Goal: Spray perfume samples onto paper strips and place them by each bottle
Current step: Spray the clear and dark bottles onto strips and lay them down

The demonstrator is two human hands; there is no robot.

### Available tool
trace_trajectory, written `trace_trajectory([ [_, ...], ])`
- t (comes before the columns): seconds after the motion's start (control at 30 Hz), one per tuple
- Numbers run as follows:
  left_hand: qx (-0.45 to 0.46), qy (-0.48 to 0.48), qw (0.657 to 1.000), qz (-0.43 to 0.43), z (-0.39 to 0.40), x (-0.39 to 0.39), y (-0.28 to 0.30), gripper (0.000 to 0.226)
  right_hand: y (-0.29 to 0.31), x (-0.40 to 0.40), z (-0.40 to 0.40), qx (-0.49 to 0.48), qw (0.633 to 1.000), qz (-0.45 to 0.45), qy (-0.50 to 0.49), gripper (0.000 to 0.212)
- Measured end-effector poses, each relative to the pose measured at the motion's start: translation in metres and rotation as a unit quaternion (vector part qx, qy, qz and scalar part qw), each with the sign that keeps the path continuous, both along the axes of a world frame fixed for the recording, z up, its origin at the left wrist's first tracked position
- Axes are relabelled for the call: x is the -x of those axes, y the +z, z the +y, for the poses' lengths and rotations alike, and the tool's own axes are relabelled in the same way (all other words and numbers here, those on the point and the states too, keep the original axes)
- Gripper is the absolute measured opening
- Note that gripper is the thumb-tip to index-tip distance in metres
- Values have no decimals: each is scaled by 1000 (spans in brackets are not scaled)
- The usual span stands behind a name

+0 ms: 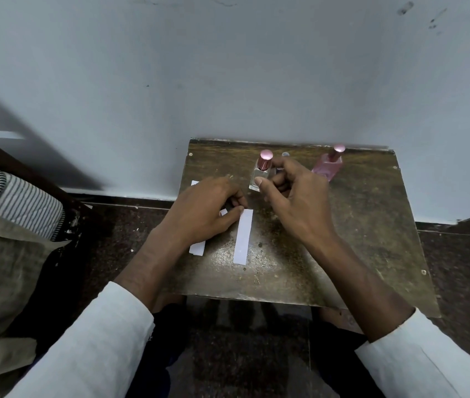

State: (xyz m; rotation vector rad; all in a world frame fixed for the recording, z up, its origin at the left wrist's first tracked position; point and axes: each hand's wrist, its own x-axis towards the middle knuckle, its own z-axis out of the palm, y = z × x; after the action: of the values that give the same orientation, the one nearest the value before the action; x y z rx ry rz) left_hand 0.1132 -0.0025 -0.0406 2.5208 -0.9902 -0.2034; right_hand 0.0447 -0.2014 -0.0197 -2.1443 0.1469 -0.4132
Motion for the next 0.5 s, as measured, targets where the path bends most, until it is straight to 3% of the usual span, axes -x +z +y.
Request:
trace_trajectory([
  [0.17,-52,-12,998,-38,2,1,-3,34,1,1,0,10,1000,3,-2,30],
  [0.5,-9,-3,1000,17,-2,0,-5,11,-1,1,0,8,1000,8,-1,28],
])
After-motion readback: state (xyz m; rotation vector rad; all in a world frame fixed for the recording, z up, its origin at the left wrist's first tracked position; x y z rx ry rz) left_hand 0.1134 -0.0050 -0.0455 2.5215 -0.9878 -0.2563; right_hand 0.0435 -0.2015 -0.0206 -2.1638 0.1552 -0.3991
